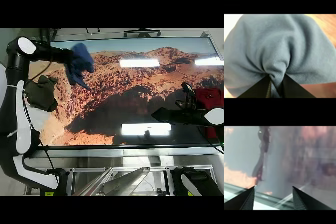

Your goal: Fold the shirts.

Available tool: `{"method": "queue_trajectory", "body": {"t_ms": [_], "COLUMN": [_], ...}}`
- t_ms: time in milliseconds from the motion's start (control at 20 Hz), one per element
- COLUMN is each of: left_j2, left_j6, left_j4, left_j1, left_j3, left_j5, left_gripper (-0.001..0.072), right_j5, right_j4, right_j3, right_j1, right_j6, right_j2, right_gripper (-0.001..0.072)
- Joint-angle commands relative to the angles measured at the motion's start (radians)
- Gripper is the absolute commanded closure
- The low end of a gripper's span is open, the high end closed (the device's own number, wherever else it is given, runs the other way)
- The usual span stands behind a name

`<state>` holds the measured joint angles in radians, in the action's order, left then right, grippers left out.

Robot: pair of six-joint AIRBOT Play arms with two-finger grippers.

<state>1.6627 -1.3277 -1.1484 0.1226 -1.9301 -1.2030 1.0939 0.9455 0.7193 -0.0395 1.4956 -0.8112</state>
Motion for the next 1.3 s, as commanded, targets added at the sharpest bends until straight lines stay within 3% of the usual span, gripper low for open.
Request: {"method": "queue_trajectory", "body": {"t_ms": [0,50,100,350,500,650,700,800,1000,1150,1250], "left_j2": [-0.074,-0.073,-0.073,-0.074,-0.074,-0.138,-0.171,-0.224,-0.267,-0.231,-0.188], "left_j6": [-0.002,-0.002,-0.001,0.000,-0.018,-0.063,-0.064,-0.064,-0.030,0.053,0.056], "left_j4": [0.101,0.101,0.099,0.058,-0.129,-0.104,-0.087,-0.043,0.108,0.237,0.236], "left_j1": [0.156,0.204,0.245,0.353,0.332,0.279,0.266,0.246,0.249,0.249,0.249], "left_j3": [0.155,0.198,0.235,0.304,0.217,0.356,0.465,0.680,1.010,1.086,1.067], "left_j5": [-0.203,-0.220,-0.217,-0.171,-0.313,-0.327,-0.296,-0.200,0.137,0.298,0.335], "left_gripper": [0.0656,0.0437,0.0365,0.0365,0.0365,0.0366,0.0365,0.0366,0.0365,0.0365,0.0365], "right_j5": [0.022,0.023,0.026,0.036,-0.010,-0.039,-0.039,-0.039,-0.057,-0.079,-0.108], "right_j4": [0.053,0.054,0.054,0.054,0.056,0.034,-0.018,-0.213,-0.510,-0.676,-0.731], "right_j3": [0.000,0.000,0.000,0.000,0.000,0.000,0.000,0.000,0.006,0.027,0.066], "right_j1": [0.000,0.000,0.000,0.000,0.000,0.000,0.000,-0.004,-0.076,-0.177,-0.240], "right_j6": [-0.030,-0.030,-0.030,-0.031,-0.031,-0.129,-0.171,-0.351,-0.622,-0.764,-0.793], "right_j2": [0.000,0.000,0.000,0.000,-0.009,-0.090,-0.137,-0.238,-0.448,-0.593,-0.673], "right_gripper": [0.0207,0.0207,0.0208,0.0207,0.0207,0.0207,0.0207,0.0207,0.0208,0.0208,0.0209]}}
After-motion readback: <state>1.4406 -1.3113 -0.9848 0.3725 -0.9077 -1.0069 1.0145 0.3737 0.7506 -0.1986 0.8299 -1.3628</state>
